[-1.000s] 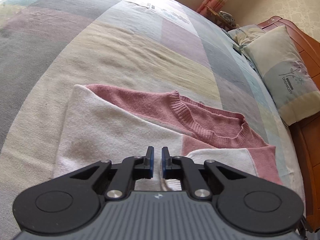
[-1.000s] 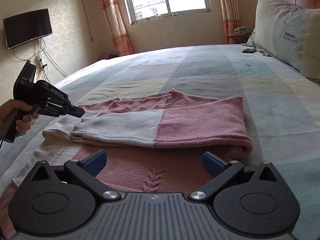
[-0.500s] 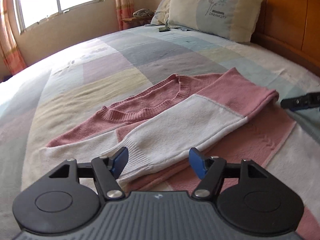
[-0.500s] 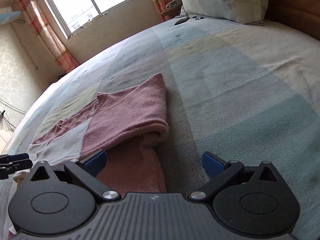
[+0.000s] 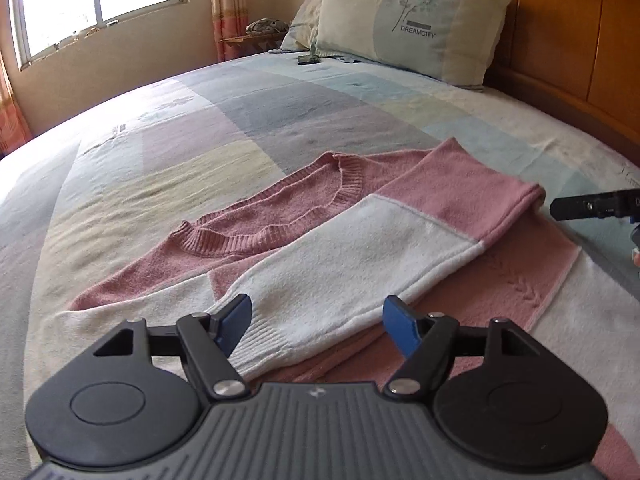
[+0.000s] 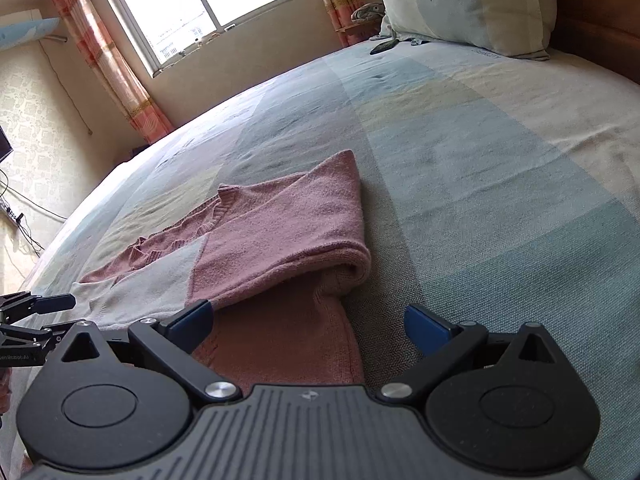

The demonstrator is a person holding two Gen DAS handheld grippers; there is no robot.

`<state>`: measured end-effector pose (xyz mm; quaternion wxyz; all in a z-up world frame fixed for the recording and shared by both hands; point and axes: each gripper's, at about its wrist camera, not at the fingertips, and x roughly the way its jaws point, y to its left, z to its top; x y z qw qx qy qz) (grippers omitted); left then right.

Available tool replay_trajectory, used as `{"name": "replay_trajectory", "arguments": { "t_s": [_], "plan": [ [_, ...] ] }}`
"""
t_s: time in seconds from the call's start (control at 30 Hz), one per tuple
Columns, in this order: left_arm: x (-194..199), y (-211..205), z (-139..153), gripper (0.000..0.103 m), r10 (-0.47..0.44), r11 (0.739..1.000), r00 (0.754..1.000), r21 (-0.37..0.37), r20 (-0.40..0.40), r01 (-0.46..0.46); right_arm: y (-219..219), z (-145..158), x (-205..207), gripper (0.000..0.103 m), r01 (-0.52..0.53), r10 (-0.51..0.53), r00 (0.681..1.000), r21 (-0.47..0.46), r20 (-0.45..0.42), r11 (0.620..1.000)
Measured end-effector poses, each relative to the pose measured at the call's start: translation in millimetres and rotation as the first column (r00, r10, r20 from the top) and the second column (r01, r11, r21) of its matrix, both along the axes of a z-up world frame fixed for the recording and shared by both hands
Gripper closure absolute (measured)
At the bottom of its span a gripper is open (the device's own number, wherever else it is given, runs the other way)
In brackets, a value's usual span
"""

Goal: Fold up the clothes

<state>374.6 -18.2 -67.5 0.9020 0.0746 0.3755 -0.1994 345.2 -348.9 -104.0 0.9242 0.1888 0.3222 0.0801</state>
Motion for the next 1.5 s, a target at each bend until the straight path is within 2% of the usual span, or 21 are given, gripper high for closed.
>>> {"name": "replay_trajectory", "arguments": {
  "t_s": [0.1,0.17,0.27,0.4,0.5,0.63,0.73,0.77,0.8,0.9,0.97,1.1,1.23,1.33,1.5],
  "plan": [
    [18,4,-19,0.029,0.058,0.996,0.993,-0.066,-0.104,-0.065,13,14,0,0.000,-0.014,0.018,0.992,-0.037,0.126,0.999],
    [19,13,-25,0.029,0.073,0.989,0.991,-0.117,-0.109,-0.086,23,22,3,0.000,-0.033,0.042,0.980,-0.049,0.195,0.998],
    [18,22,-24,0.029,0.076,0.983,0.990,-0.156,-0.121,-0.094,40,16,19,0.000,-0.106,0.114,0.976,-0.054,0.184,0.993],
    [21,26,-20,0.029,0.091,0.981,0.986,-0.158,-0.138,-0.113,47,-9,35,0.000,-0.114,0.132,0.989,-0.212,0.073,0.971],
    [22,29,-18,0.029,0.107,0.980,0.983,-0.153,-0.149,-0.130,33,-10,28,0.000,-0.116,0.130,0.988,-0.160,0.080,0.980],
    [25,32,-15,0.029,0.123,0.976,0.978,-0.161,-0.168,-0.150,31,-2,24,0.000,-0.099,0.112,0.991,-0.162,0.077,0.982],
    [28,28,0,0.030,0.134,0.970,0.973,-0.174,-0.187,-0.167,33,8,26,0.000,-0.067,0.089,0.982,-0.131,0.167,0.989],
    [31,24,7,0.029,0.117,0.967,0.973,-0.200,-0.198,-0.157,35,10,28,0.000,-0.068,0.090,0.980,-0.128,0.179,0.989],
    [35,19,15,0.029,0.093,0.962,0.973,-0.231,-0.211,-0.142,36,9,32,0.000,-0.068,0.089,0.983,-0.129,0.159,0.989],
    [52,-7,36,0.025,0.005,0.941,0.970,-0.328,-0.242,-0.086,40,-8,45,0.000,-0.107,0.111,0.994,-0.162,0.016,0.981],
    [68,-33,45,0.023,-0.067,0.920,0.960,-0.389,-0.272,-0.046,43,-9,42,0.000,-0.118,0.125,0.992,-0.193,0.024,0.974],
    [108,-101,46,0.022,-0.226,0.868,0.904,-0.497,-0.364,0.016,49,-13,37,0.000,-0.140,0.154,0.987,-0.255,0.038,0.957],
    [139,-162,18,0.022,-0.299,0.859,0.836,-0.511,-0.460,0.026,53,-15,32,0.000,-0.155,0.177,0.983,-0.301,0.047,0.941],
    [155,-195,-11,0.022,-0.312,0.865,0.804,-0.501,-0.506,0.021,53,-15,33,0.000,-0.160,0.183,0.982,-0.302,0.049,0.940],
    [181,-219,-32,0.020,-0.251,0.874,0.844,-0.485,-0.474,-0.013,46,-15,32,0.000,-0.159,0.181,0.982,-0.263,0.061,0.952]
  ]
}}
